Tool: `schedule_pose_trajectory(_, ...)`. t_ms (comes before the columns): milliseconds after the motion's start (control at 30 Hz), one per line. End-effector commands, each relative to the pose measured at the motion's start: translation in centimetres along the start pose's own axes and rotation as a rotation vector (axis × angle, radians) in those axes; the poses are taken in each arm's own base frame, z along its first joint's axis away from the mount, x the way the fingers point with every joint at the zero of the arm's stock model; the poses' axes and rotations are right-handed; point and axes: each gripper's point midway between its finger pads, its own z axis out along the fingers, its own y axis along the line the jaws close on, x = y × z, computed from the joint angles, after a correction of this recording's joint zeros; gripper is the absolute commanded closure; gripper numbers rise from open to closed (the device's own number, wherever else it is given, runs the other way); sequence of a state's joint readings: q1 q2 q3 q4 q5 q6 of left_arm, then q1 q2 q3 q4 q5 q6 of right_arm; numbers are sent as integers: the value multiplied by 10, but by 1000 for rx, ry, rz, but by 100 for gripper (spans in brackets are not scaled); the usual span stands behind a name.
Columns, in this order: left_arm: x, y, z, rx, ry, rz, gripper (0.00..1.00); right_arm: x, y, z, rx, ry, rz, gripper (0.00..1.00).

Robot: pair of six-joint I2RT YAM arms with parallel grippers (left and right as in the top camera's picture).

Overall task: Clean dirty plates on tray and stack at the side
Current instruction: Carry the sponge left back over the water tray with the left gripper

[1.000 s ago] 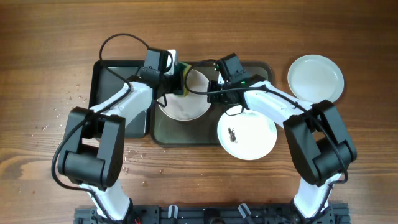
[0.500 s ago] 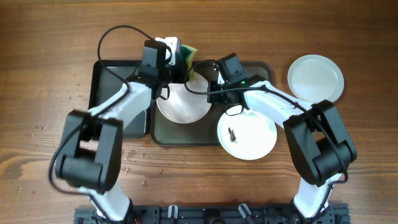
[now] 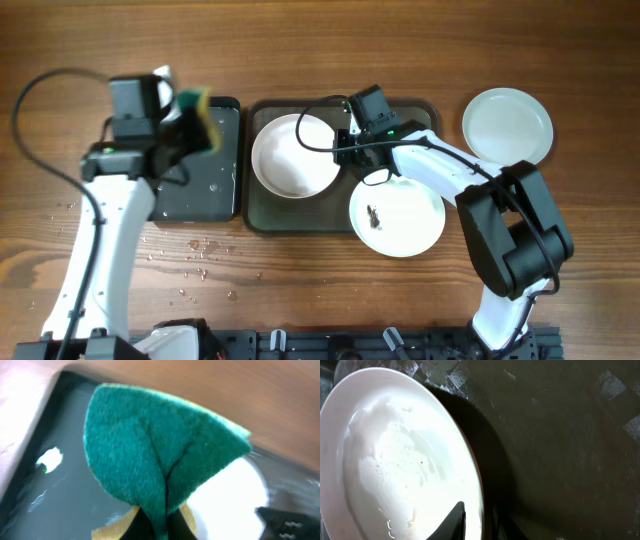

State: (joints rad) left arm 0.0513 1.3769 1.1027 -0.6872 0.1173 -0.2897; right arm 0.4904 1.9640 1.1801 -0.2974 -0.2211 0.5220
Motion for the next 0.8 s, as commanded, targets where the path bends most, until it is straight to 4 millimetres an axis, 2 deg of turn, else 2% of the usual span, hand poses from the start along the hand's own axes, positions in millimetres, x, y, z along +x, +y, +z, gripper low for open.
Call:
schedule_pose_trajectory(0,22,55,10,-130,95,-23,96,8,0,6,-5,21,-2,80)
schedule_pose_trajectory(67,36,68,20,-147,135,3,96,8,1,6,-6,21,-2,80)
schedule_pose_trajectory(167,50,72,39,-133,159,35,96,8,0,6,-6,21,-2,80)
schedule_pose_trajectory(433,56,64,84,-91,138,143,96,8,0,6,-4,24,-2,80)
schedule_pose_trajectory(633,76,59,109,-84,210,178,96,8,0,6,-5,23,-2,80)
schedule_pose_trajectory(767,87,47,121,-59,241,236,96,8,0,6,-5,21,-2,80)
